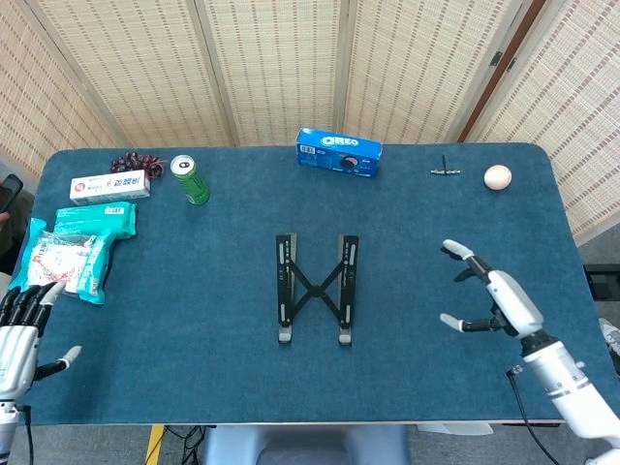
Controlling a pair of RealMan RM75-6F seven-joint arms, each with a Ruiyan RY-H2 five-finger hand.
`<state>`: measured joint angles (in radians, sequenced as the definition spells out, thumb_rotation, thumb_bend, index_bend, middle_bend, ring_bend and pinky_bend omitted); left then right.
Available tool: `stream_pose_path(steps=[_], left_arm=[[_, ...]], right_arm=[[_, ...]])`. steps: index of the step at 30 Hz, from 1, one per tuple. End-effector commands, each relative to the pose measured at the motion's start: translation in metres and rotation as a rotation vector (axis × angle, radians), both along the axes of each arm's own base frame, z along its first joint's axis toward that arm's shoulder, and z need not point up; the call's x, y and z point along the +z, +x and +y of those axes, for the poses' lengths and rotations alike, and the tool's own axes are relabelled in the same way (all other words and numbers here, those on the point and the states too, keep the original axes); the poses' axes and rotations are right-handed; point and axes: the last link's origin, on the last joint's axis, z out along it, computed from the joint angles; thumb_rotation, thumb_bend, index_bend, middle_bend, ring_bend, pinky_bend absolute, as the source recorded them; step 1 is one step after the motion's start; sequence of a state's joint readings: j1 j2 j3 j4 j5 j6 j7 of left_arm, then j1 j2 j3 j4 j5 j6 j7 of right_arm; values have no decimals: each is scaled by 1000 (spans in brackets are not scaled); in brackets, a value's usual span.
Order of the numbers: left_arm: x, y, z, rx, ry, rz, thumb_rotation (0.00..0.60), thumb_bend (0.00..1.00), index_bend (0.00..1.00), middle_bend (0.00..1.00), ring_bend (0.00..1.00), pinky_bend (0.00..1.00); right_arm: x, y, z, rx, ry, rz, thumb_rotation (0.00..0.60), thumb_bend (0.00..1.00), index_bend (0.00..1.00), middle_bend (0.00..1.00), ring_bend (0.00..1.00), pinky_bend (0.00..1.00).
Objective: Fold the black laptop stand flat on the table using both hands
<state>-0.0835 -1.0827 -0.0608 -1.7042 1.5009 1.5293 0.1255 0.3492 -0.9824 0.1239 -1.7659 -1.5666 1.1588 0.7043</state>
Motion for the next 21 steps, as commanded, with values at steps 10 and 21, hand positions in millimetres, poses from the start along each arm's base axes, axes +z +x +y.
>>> stream_pose_path(steps=[10,21], left_arm=[[-6,0,0,8,-25,4,600,151,88,140,104,23],[-13,-3,2,19,-43,0,600,151,88,140,104,23]], right_arm=[[-36,38,-55,-2,151,-228,600,95,0,0,0,108],[-54,60,-87,-43,228,-390,600,96,0,0,0,108]])
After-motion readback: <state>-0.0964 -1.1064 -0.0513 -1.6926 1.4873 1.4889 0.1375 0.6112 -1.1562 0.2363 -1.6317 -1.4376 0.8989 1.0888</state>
